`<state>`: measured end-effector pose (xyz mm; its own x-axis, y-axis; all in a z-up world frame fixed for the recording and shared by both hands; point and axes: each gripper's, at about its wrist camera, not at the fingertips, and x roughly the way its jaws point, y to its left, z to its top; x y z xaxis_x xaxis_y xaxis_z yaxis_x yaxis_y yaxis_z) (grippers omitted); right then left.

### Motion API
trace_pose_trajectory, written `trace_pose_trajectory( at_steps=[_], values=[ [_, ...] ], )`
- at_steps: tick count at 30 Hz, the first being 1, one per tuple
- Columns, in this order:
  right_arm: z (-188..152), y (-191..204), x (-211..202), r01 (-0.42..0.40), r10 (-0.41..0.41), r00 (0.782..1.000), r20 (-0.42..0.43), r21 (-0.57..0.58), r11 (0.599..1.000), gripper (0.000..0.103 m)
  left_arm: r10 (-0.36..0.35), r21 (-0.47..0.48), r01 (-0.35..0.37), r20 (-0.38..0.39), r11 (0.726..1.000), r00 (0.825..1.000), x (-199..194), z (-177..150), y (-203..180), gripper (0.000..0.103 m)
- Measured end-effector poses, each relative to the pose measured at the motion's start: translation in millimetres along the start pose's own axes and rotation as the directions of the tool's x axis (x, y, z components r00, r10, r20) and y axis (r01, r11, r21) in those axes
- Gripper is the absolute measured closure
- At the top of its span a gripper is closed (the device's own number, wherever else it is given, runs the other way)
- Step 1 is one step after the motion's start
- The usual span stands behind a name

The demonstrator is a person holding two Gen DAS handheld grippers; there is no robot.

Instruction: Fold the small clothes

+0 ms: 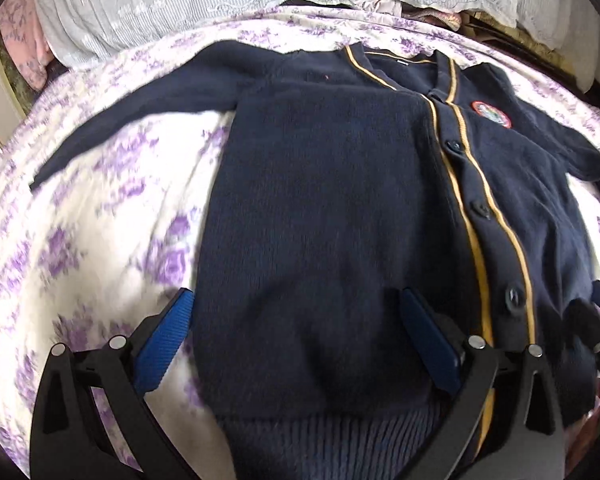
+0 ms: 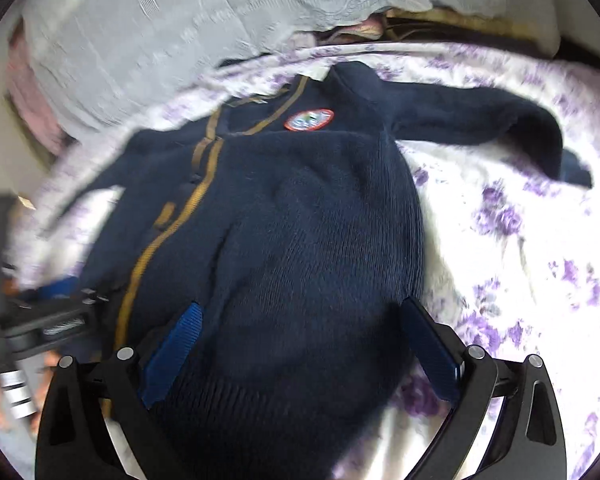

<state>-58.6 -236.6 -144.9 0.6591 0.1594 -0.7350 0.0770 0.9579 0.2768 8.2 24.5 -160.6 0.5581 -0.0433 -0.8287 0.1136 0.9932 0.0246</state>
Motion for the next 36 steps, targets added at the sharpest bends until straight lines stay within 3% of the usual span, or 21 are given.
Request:
trace_pose_trajectory(
  at_steps=[2, 4, 5, 6, 7, 9, 10, 14, 16, 19, 23, 24, 28, 30, 33, 36],
  values=[
    [3, -22, -9, -0.108, 0.107, 0.994, 0.013, 0.093, 0.99, 0.003, -0.018, -0.016, 0.018, -0.005, 1.0, 1.0, -2, -1, 4, 0.004],
    [15, -59, -16, -0.202, 0.197, 0.979, 0.048, 0.308, 0.93, 0.003, -0.009, -0.012, 0.009, -0.005, 1.0, 1.0, -1, -1, 1, 0.004],
    [20, -78, -18, -0.273, 0.257, 0.962, 0.096, 0.411, 0.87, 0.003, 0.003, -0.003, -0.003, -0.001, 1.0, 1.0, -1, -2, -1, 0.004],
    [24, -101, -19, -0.357, 0.311, 0.934, 0.176, 0.522, 0.775, 0.003, 0.011, 0.003, -0.011, 0.003, 1.0, 1.0, -2, -3, -3, 0.004],
    [27, -116, -19, -0.404, 0.331, 0.915, 0.233, 0.576, 0.711, 0.003, 0.02, 0.009, -0.02, 0.01, 1.0, 1.0, -2, -4, -5, 0.004],
    [41, -144, -12, -0.48, 0.337, 0.877, 0.342, 0.644, 0.596, 0.003, 0.025, 0.011, -0.025, 0.012, 1.0, 1.0, -3, -5, -5, 0.004],
    [47, -154, -8, -0.491, 0.313, 0.871, 0.379, 0.665, 0.563, 0.003, 0.026, 0.009, -0.026, 0.012, 1.0, 1.0, -2, -4, -5, 0.004],
    [73, -180, 18, -0.492, 0.245, 0.869, 0.429, 0.707, 0.508, 0.004, 0.021, 0.002, -0.021, 0.018, 1.0, 1.0, -1, -4, -4, 0.004],
    [77, -195, 23, -0.52, 0.193, 0.85, 0.49, 0.718, 0.463, 0.004, 0.021, 0.002, -0.021, 0.023, 1.0, 1.0, 0, -4, -5, 0.004],
    [86, -220, 19, -0.526, 0.101, 0.828, 0.551, 0.701, 0.481, 0.005, 0.019, 0.0, -0.019, 0.027, 1.0, 0.999, 0, -4, -6, 0.004],
    [93, -240, 5, -0.426, 0.009, 0.847, 0.531, 0.669, 0.608, 0.025, 0.019, -0.002, -0.019, 0.028, 1.0, 0.999, 1, -4, -6, 0.004],
    [90, -245, -1, -0.413, -0.01, 0.844, 0.536, 0.662, 0.625, 0.025, 0.021, 0.0, -0.021, 0.03, 1.0, 0.999, 0, -4, -6, 0.004],
    [84, -269, -12, -0.422, 0.006, 0.844, 0.536, 0.657, 0.625, 0.033, 0.069, 0.053, -0.072, 0.054, 0.996, 0.996, -11, -1, -13, 0.004],
    [84, -274, -25, -0.412, -0.012, 0.832, 0.554, 0.634, 0.654, 0.033, 0.113, 0.104, -0.125, 0.112, 0.987, 0.987, -25, 2, -21, 0.004],
    [75, -286, -38, -0.39, -0.043, 0.824, 0.565, 0.62, 0.681, 0.033, 0.138, 0.211, -0.184, 0.216, 0.96, 0.967, -51, 12, -43, 0.004],
    [78, -292, -38, -0.374, -0.052, 0.83, 0.555, 0.624, 0.686, 0.033, 0.127, 0.287, -0.2, 0.254, 0.937, 0.959, -61, 28, -69, 0.004]
  ],
)
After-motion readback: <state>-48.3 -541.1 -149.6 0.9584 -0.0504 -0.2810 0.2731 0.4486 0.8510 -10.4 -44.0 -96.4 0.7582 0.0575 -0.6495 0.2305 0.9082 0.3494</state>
